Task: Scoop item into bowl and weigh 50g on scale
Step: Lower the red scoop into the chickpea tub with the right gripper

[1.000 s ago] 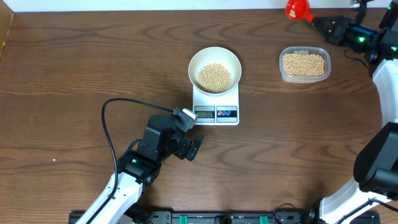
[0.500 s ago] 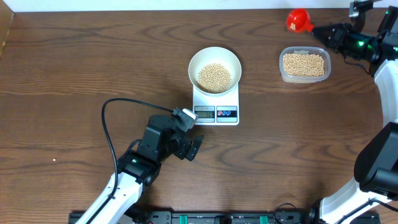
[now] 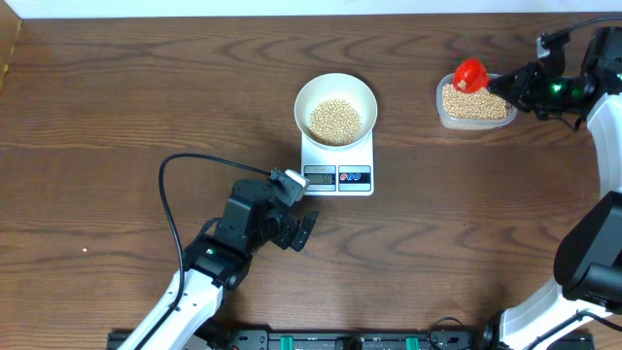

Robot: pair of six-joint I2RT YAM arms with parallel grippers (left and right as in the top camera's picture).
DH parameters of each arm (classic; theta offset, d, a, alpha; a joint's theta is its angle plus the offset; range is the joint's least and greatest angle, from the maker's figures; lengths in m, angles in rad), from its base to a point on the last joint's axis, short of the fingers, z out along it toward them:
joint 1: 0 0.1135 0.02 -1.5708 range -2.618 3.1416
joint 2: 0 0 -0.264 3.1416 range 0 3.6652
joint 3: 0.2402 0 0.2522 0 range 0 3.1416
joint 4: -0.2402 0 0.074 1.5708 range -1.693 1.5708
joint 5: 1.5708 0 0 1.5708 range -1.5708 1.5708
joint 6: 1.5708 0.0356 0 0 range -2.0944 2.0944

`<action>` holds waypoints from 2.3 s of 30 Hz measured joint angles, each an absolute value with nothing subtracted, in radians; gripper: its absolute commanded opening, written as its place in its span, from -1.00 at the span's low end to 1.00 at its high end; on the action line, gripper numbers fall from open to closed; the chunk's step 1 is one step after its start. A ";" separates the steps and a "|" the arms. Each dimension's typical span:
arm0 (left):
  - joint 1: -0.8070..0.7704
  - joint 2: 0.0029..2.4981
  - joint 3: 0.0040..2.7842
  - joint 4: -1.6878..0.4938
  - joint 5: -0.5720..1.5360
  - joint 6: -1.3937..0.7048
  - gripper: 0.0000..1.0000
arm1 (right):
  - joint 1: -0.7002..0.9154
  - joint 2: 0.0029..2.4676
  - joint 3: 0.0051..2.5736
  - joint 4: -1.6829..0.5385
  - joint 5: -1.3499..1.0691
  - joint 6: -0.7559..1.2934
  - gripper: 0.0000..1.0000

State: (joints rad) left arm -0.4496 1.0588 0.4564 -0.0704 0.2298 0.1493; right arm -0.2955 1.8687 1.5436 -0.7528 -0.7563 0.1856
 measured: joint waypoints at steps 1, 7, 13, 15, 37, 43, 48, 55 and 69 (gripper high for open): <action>-0.450 1.059 0.456 -0.071 0.229 0.149 0.94 | -0.295 1.869 1.544 -0.755 -0.743 0.174 -0.98; -0.450 1.059 0.456 -0.071 0.230 0.149 0.94 | -0.295 1.869 1.544 -0.762 -0.652 0.113 -0.97; -0.450 1.059 0.456 -0.070 0.230 0.149 0.94 | -0.294 1.869 1.544 -0.766 -0.536 0.041 -0.97; -0.450 1.059 0.456 -0.071 0.230 0.149 0.94 | -0.288 1.869 1.544 -0.766 -0.492 0.008 -0.98; -0.450 1.059 0.456 -0.070 0.230 0.149 0.94 | 0.001 1.869 1.544 -0.715 0.114 -0.314 -0.98; -0.450 1.059 0.456 -0.070 0.230 0.149 0.94 | 0.050 1.869 1.544 -0.715 0.249 -0.352 -0.98; -0.450 1.059 0.456 -0.070 0.230 0.149 0.94 | 0.079 1.869 1.544 -0.717 0.297 -0.368 -0.98; -0.450 1.059 0.456 -0.070 0.229 0.149 0.94 | 0.080 1.868 1.544 -0.771 0.194 -0.322 -0.98; -0.450 1.059 0.456 -0.071 0.230 0.149 0.94 | -0.151 1.867 1.544 -0.764 -0.316 0.051 -0.98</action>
State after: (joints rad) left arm -0.4496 1.0588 0.4564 -0.0708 0.2298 0.1493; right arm -0.1509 1.8671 1.5436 -0.7643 -0.3161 0.0509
